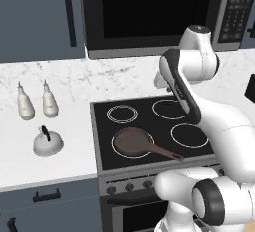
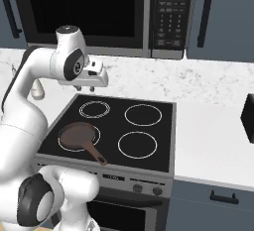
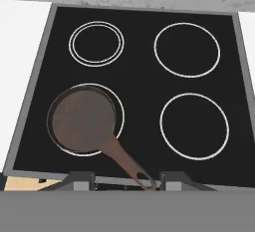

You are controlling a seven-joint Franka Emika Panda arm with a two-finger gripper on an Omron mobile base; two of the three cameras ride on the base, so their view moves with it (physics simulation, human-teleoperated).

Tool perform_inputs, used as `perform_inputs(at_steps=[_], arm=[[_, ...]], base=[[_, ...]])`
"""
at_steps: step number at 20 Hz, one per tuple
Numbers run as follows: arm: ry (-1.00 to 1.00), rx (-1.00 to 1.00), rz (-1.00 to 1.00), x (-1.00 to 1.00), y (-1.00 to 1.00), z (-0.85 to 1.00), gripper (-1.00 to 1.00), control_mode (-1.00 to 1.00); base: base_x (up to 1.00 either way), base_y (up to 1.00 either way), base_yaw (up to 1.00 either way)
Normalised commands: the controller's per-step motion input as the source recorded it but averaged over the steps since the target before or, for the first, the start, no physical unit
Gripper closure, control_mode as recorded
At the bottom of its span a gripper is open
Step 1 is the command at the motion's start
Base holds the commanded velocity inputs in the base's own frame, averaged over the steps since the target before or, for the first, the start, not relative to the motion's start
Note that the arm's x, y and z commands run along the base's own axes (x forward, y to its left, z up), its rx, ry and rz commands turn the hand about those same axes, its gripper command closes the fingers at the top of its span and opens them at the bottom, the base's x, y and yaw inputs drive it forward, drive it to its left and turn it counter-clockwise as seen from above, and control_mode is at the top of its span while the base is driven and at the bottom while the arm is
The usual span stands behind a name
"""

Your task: Pick the kettle from the counter and place it on a stove burner. Then turn the burner on.

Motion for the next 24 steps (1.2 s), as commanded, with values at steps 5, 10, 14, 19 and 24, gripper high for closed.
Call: perform_inputs(at_steps=[5, 10, 14, 19, 24], arm=[[-0.01, 0.00, -0.01, 0.00, -0.01, 0.00, -1.00, -1.00], [-0.20, 0.08, -0.02, -0.15, 0.89, 0.00, -1.00, -1.00], [-0.29, 0.01, -0.01, -0.39, 1.00, 0.00, -1.00, -1.00], [-0.25, 0.00, 0.00, -0.47, 1.00, -0.07, -1.00, -1.00], [-0.18, 0.00, 0.00, -0.54, 1.00, -0.24, -1.00, -1.00]], base=[[0.00, 0.00, 0.00], [0.00, 0.00, 0.00], [0.00, 0.00, 0.00], [0.00, 0.00, 0.00], [0.00, 0.00, 0.00]])
